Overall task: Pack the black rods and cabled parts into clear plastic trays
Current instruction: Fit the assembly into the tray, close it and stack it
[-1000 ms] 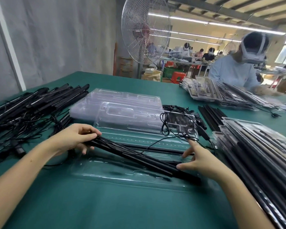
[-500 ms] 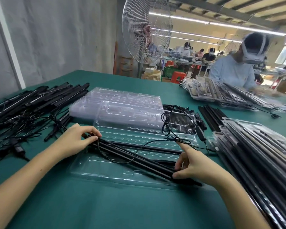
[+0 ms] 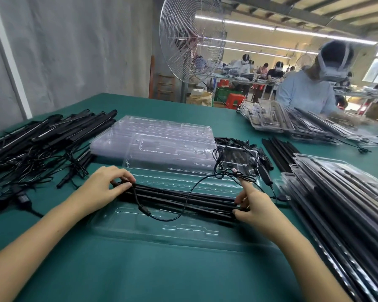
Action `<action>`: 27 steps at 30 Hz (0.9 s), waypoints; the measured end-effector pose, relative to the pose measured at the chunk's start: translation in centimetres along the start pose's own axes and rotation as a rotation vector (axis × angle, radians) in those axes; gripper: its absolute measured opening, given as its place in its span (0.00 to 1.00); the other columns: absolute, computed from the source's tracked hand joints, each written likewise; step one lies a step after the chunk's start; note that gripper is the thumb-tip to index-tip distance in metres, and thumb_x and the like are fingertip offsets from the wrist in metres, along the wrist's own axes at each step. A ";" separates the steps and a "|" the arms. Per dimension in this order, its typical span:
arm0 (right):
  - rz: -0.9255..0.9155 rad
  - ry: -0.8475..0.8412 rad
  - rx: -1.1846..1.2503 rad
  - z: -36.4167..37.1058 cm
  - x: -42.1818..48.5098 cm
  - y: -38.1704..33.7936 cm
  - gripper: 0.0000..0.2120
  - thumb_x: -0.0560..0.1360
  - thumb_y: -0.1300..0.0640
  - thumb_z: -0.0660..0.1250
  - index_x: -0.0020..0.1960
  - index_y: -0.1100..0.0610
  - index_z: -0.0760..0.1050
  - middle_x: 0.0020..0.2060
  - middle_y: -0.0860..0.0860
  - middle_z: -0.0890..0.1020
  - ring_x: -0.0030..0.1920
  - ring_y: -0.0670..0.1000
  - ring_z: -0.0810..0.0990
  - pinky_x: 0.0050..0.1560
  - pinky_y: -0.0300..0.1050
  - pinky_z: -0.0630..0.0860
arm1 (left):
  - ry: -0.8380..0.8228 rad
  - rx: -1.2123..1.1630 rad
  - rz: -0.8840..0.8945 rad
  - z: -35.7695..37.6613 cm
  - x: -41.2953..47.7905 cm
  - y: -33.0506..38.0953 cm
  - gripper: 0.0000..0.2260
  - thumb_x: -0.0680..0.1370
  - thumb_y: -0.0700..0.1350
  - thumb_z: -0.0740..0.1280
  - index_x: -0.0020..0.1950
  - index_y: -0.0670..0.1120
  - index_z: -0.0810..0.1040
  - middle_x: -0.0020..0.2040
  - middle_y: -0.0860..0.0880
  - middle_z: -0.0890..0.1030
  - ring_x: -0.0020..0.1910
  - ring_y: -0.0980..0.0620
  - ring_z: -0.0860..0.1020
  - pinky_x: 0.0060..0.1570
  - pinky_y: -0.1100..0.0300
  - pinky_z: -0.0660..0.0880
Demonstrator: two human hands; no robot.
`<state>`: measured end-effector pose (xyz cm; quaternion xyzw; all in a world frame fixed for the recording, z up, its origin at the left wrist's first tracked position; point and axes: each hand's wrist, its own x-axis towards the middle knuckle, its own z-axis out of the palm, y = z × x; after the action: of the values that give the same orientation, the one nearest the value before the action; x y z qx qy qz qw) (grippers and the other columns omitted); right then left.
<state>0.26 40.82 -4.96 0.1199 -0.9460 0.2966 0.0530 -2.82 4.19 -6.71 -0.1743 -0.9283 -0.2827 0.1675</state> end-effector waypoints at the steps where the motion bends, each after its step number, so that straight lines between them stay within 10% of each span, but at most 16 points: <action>1: 0.003 0.014 0.002 0.2 0.1 0.2 0.35 0.70 0.62 0.70 0.73 0.52 0.60 0.40 0.45 0.75 0.39 0.39 0.73 0.39 0.25 0.68 | -0.010 0.007 0.006 0.0 0.0 0.0 0.14 0.75 0.43 0.70 0.43 0.64 0.75 0.44 0.59 0.79 0.43 0.60 0.72 0.43 0.68 0.66; 18: 0.129 0.094 0.096 0.3 -0.1 1.1 0.29 0.70 0.55 0.73 0.68 0.54 0.68 0.41 0.42 0.80 0.43 0.44 0.79 0.46 0.37 0.72 | -0.205 0.067 -0.012 -0.6 -0.2 -0.2 0.08 0.67 0.66 0.61 0.44 0.70 0.74 0.46 0.63 0.76 0.47 0.62 0.72 0.50 0.61 0.69; 27: 0.131 -0.018 0.049 0.3 -0.6 0.8 0.42 0.65 0.44 0.76 0.74 0.47 0.60 0.49 0.43 0.76 0.51 0.43 0.73 0.52 0.36 0.66 | -0.191 0.048 0.010 -0.7 -0.2 0.8 0.14 0.73 0.50 0.71 0.49 0.67 0.71 0.50 0.62 0.75 0.48 0.64 0.72 0.52 0.62 0.69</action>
<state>0.61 41.39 -5.74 0.0618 -0.9447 0.3215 0.0220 -2.15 4.35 -5.93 -0.2010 -0.9456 -0.2418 0.0839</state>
